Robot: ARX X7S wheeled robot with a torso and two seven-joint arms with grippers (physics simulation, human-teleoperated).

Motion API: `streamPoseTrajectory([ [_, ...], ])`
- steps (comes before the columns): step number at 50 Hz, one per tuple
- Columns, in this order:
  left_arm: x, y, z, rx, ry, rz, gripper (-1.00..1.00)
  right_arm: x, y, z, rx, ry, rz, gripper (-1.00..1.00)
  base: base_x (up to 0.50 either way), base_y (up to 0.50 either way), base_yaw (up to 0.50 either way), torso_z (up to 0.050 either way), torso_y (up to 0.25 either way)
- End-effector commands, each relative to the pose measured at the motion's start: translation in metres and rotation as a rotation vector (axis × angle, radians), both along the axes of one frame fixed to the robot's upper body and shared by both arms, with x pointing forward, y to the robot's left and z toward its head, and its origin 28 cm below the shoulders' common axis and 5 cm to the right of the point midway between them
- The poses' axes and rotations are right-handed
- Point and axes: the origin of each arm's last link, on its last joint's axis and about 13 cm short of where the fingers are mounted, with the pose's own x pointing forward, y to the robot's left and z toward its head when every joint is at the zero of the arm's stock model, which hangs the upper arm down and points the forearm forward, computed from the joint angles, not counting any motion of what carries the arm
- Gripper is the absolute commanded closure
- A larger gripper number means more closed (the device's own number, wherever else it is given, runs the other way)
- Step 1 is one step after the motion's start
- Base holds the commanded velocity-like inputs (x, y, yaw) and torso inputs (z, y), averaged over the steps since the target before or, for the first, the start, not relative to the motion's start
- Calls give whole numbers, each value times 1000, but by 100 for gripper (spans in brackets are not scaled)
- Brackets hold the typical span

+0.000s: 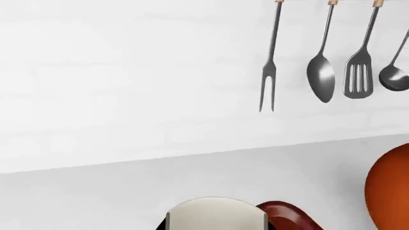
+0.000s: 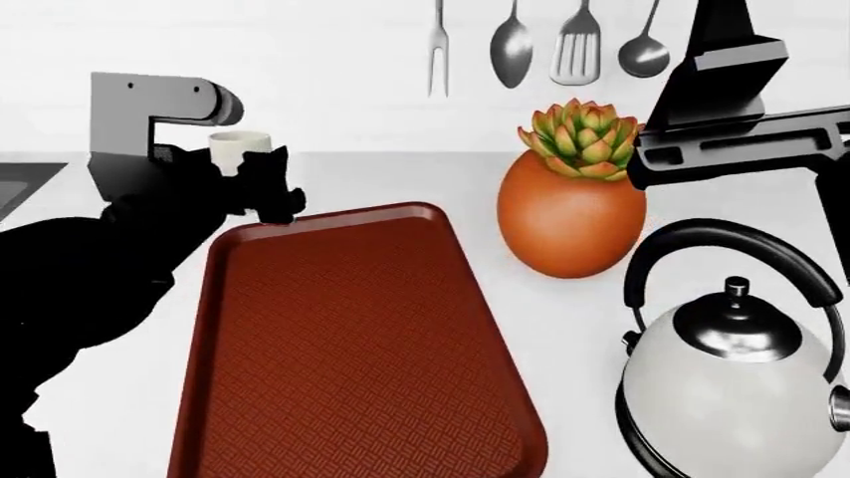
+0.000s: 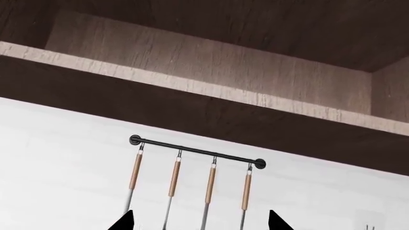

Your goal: Pick the kettle from the counter and place it on the tray. Then pick the mug from the cabinet and place it on the tray. Then close the cabinet doors.

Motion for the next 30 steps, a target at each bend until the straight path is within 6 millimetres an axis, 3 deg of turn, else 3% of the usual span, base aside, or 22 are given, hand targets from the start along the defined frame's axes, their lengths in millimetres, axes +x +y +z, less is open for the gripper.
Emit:
streamPoseTrajectory([
  [1,-22,2,-19,20,26,-45,100,3,2,-2,0,6,5,-100,0,0,0,0,0],
  [9,-19,-4,-38,7,67,-67,100,4,2,-4,0,12,6,-100,0,0,0,0,0],
  [30,-8,5,-69,-47,141,-19,100,7,3,-6,-1,19,6,-100,0,0,0,1,0],
])
